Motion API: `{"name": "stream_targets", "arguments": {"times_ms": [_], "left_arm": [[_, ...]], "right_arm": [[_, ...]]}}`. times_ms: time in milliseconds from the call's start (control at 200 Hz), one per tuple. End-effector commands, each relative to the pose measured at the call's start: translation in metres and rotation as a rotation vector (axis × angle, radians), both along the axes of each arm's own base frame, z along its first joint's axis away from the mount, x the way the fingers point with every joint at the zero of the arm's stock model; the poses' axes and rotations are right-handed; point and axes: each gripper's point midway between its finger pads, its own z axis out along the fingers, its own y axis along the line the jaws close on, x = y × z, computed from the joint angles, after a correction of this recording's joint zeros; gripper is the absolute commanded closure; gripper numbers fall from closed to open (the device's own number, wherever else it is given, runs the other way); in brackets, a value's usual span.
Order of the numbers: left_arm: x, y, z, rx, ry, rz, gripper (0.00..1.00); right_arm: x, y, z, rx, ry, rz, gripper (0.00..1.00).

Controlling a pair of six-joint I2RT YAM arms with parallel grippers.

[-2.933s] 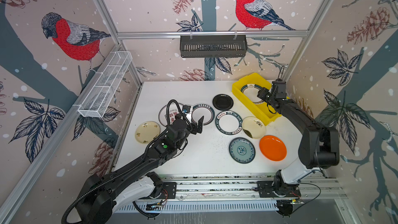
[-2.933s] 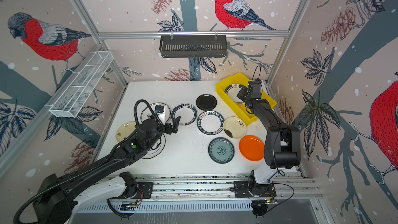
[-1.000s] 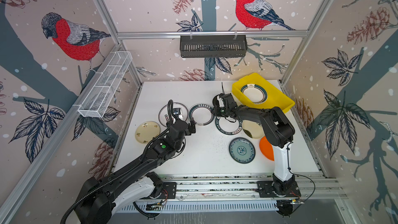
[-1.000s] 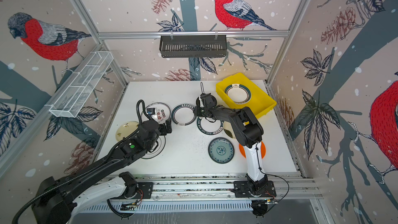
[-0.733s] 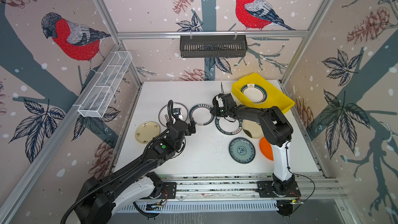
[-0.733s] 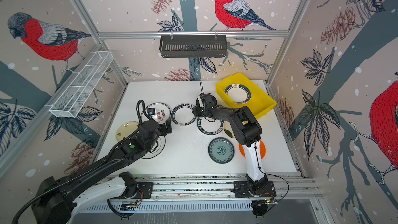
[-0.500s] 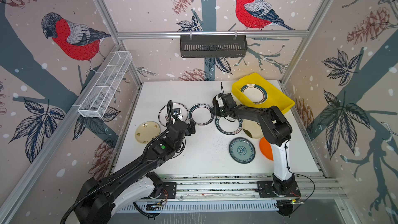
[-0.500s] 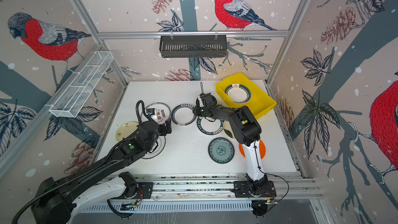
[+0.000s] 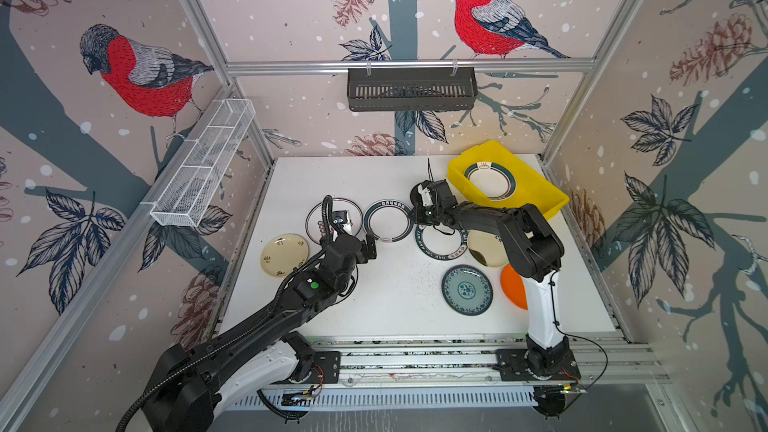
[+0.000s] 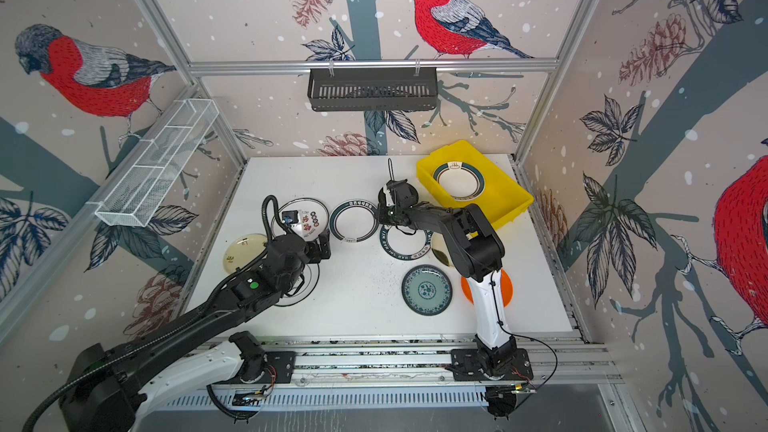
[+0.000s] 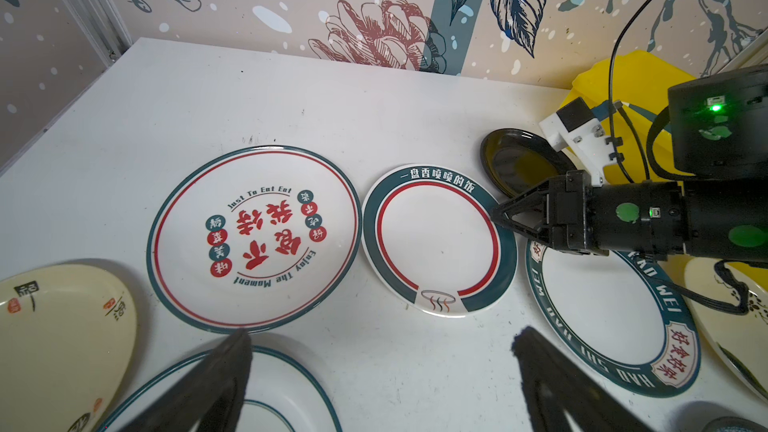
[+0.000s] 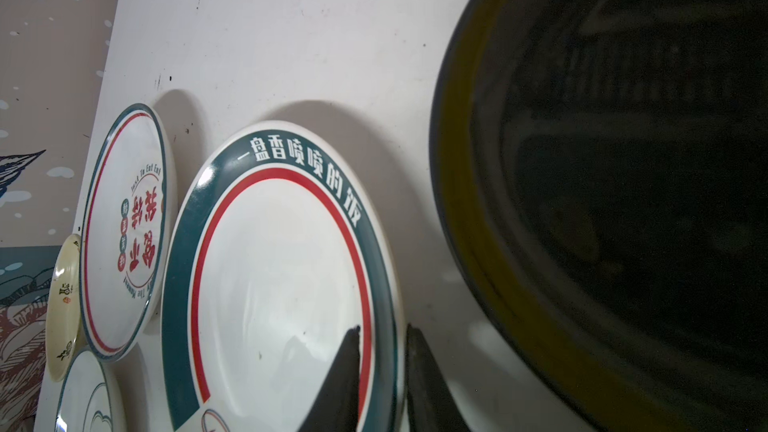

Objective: Place the plates into the plastic bin on the countertop
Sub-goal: 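Grasp the rim of the plate with Chinese text using the right gripper, then lift the green-rimmed plate and carry it toward the yellow bin with the right gripper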

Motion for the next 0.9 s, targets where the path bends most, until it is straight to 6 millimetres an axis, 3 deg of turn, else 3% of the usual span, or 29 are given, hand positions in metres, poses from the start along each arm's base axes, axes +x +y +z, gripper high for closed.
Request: {"name": "stream_targets", "arguments": {"times_ms": [0,896], "left_arm": [[0.001,0.000,0.003,-0.023,-0.008,0.008,0.02],[-0.001,-0.005,0.008,-0.046,-0.021,-0.026,0.02]], "right_arm": [[-0.002,0.000,0.001,0.010,0.013,-0.001,0.79],[0.007,-0.006,0.014,0.027,-0.014,-0.012,0.96]]}}
